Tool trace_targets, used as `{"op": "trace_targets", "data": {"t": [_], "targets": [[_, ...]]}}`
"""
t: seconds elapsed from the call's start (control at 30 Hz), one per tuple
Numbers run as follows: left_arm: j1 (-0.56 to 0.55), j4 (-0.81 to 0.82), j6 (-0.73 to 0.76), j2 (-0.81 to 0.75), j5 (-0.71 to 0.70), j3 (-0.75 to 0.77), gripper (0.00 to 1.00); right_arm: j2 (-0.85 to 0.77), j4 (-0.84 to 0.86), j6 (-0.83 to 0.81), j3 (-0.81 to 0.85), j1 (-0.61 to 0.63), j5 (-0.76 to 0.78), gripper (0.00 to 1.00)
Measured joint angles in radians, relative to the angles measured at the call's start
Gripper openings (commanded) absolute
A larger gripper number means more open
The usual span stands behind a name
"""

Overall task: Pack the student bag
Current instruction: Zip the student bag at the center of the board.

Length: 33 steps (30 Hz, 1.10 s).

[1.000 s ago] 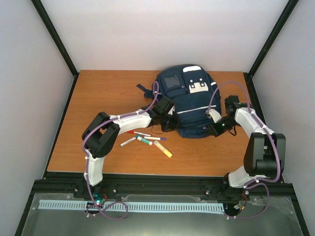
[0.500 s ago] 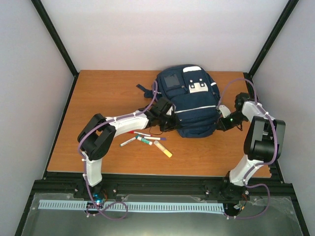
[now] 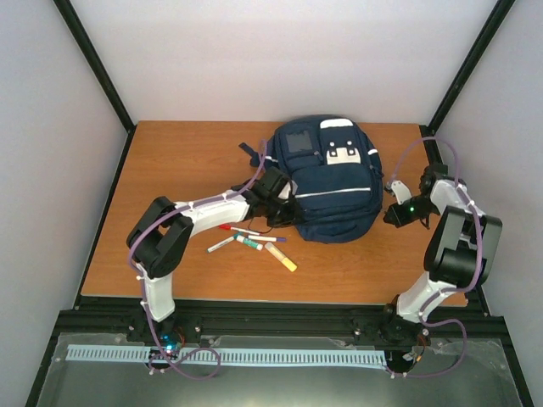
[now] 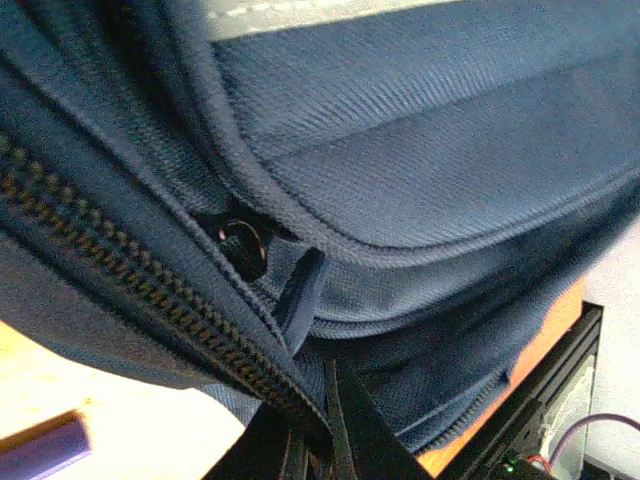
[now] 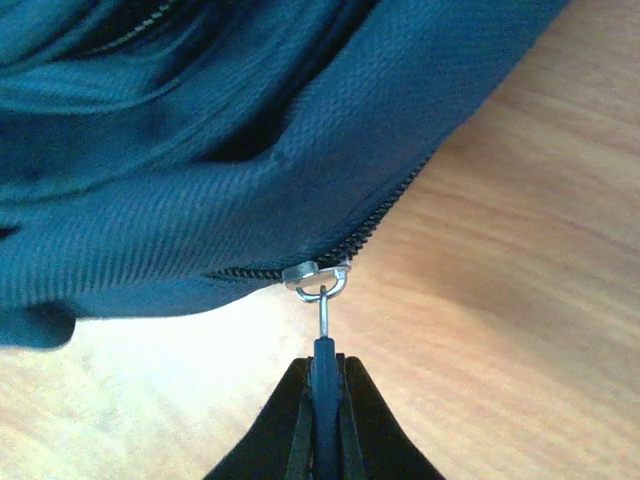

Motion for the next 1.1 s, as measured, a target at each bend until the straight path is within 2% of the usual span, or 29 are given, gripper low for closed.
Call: {"op": "trace_targets", "data": {"t": [0.13, 0.2, 0.23, 0.27, 0.33, 0.47, 0.6, 0.87, 1.1], "targets": [[0.068, -0.053, 0.053, 0.000, 0.019, 0.001, 0.03, -0.135, -0.011, -0.032, -0.107, 0.012, -0.035, 0.03], [0.113, -0.083, 0.076, 0.000, 0.025, 0.011, 0.15, -0.170, -0.019, -0.035, -0.134, 0.038, -0.044, 0.03], [0.138, -0.097, 0.086, 0.002, 0.025, 0.022, 0.27, -0.192, -0.023, -0.034, -0.150, 0.058, -0.048, 0.03], [0.154, -0.108, 0.100, 0.002, 0.019, 0.032, 0.34, -0.209, -0.027, -0.031, -0.162, 0.080, -0.049, 0.03], [0.183, -0.119, 0.117, 0.002, 0.003, 0.058, 0.44, -0.234, -0.035, -0.021, -0.172, 0.121, -0.048, 0.03], [0.204, -0.109, 0.108, -0.014, -0.026, 0.052, 0.54, -0.261, -0.042, 0.008, -0.172, 0.173, -0.048, 0.03], [0.187, -0.109, 0.068, -0.094, -0.044, -0.051, 0.63, -0.264, -0.042, 0.034, -0.172, 0.189, -0.049, 0.03], [0.098, -0.078, -0.042, -0.215, -0.053, -0.224, 0.66, -0.264, -0.042, 0.060, -0.172, 0.190, -0.056, 0.03], [0.024, 0.005, -0.114, -0.212, -0.039, -0.236, 0.65, -0.263, -0.032, 0.069, -0.179, 0.192, -0.061, 0.03]]}}
